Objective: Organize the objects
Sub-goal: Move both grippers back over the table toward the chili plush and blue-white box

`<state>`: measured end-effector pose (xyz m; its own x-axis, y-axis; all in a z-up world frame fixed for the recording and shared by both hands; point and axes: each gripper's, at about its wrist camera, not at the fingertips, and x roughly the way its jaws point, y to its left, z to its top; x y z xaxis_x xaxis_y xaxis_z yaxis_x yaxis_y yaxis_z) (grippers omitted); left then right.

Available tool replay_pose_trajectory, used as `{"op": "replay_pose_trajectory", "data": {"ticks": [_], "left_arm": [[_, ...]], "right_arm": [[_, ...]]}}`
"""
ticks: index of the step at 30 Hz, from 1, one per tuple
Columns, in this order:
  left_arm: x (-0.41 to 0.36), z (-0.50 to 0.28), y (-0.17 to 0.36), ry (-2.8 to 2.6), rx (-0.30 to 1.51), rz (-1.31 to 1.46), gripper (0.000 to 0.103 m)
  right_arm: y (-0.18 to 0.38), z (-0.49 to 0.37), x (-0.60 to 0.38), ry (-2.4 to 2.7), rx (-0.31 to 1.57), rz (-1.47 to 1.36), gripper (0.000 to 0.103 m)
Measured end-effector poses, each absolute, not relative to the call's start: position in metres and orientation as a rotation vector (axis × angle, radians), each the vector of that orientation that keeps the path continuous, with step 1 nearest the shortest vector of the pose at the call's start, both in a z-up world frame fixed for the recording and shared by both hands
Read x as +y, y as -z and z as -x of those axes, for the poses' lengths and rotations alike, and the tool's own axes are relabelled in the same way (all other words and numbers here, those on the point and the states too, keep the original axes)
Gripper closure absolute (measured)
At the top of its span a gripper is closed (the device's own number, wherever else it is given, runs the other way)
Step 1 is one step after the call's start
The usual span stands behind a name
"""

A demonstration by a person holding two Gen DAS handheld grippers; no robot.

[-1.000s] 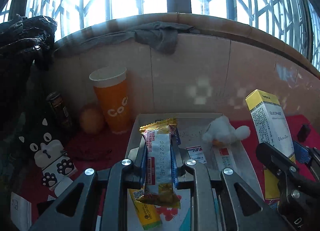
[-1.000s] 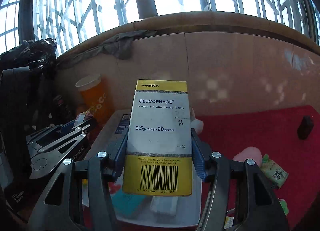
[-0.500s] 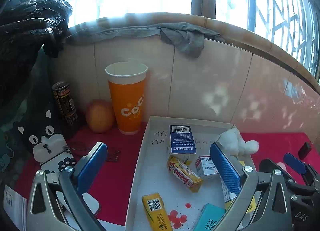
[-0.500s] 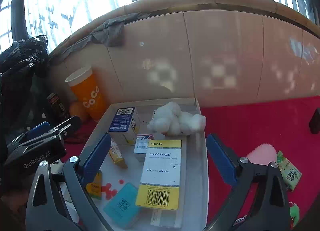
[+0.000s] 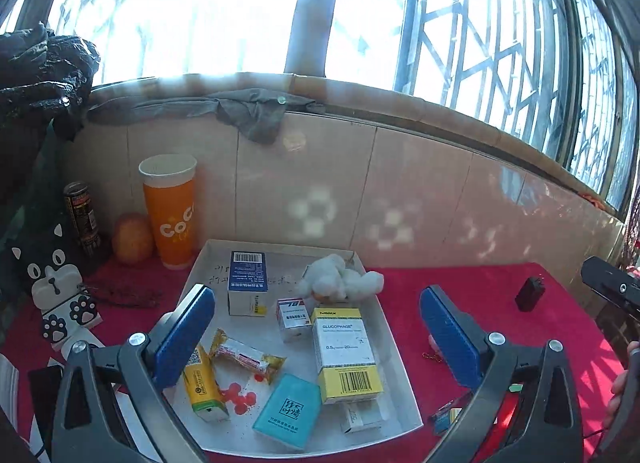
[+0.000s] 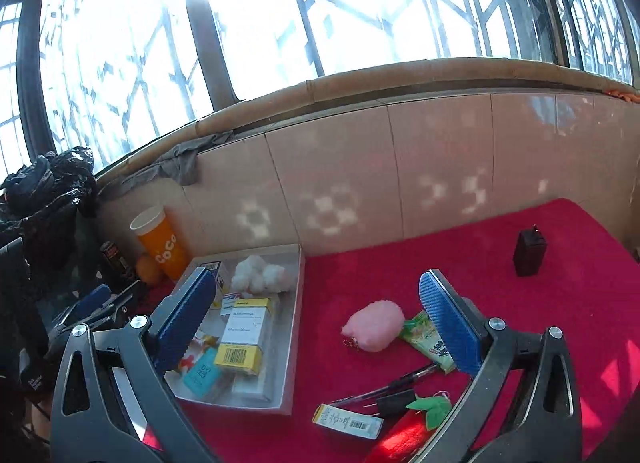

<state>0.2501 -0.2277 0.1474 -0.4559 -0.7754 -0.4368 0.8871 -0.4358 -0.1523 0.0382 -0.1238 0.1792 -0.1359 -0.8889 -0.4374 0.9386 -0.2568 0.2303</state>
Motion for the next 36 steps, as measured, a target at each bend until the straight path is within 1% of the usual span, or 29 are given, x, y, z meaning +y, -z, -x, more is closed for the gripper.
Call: {"op": "replay_pose_trajectory", "data": {"ticks": [4,8,10,14,17,19,21,24,28,29,30,33,34,36], "left_arm": [[-0.202,-0.217,-0.114,2.121,0.462,-0.460,0.000],[-0.188,-0.180,-0.090,2.237,0.374,-0.631,0.000],[-0.185,-0.157,-0.086,2.327,0.296,-0.730,0.000],[-0.169,-0.114,-0.073,2.499,0.125,-0.924,0.000],[-0.158,-0.089,-0.058,2.601,0.065,-1.024,0.000],[-0.158,-0.075,-0.047,2.594,0.040,-1.081,0.000],[-0.158,-0.067,-0.039,2.591,0.057,-1.116,0.000],[-0.160,-0.064,-0.031,2.639,0.144,-1.150,0.000],[-0.150,-0.075,-0.022,2.711,0.236,-1.222,0.000],[-0.148,-0.081,-0.020,2.723,0.292,-1.245,0.000],[-0.145,-0.090,-0.023,2.734,0.317,-1.209,0.000],[-0.141,-0.123,-0.028,2.742,0.541,-1.100,0.000],[-0.139,-0.132,-0.028,2.713,0.568,-1.060,0.000],[-0.134,-0.149,-0.027,2.647,0.545,-1.003,0.000]], "right_arm": [[-0.151,-0.011,-0.090,1.765,0.159,-0.626,0.000],[-0.103,0.020,-0.075,1.782,0.213,-0.764,0.000],[-0.092,0.037,-0.066,1.769,0.182,-0.841,0.000],[-0.087,0.056,-0.036,1.788,0.072,-0.870,0.000],[-0.078,0.063,-0.020,1.792,0.021,-0.921,0.000],[-0.075,0.066,-0.014,1.799,0.032,-0.938,0.000],[-0.078,0.069,-0.005,1.821,0.031,-0.933,0.000],[-0.083,0.073,0.008,1.853,-0.001,-0.917,0.000],[-0.080,0.077,0.013,1.855,-0.030,-0.933,0.000],[-0.079,0.076,0.012,1.844,-0.029,-0.938,0.000],[-0.078,0.075,0.009,1.834,-0.021,-0.941,0.000],[-0.076,0.070,-0.004,1.785,0.011,-0.945,0.000],[-0.076,0.067,-0.009,1.766,0.025,-0.942,0.000],[-0.072,0.061,-0.019,1.746,0.060,-0.933,0.000]]}}
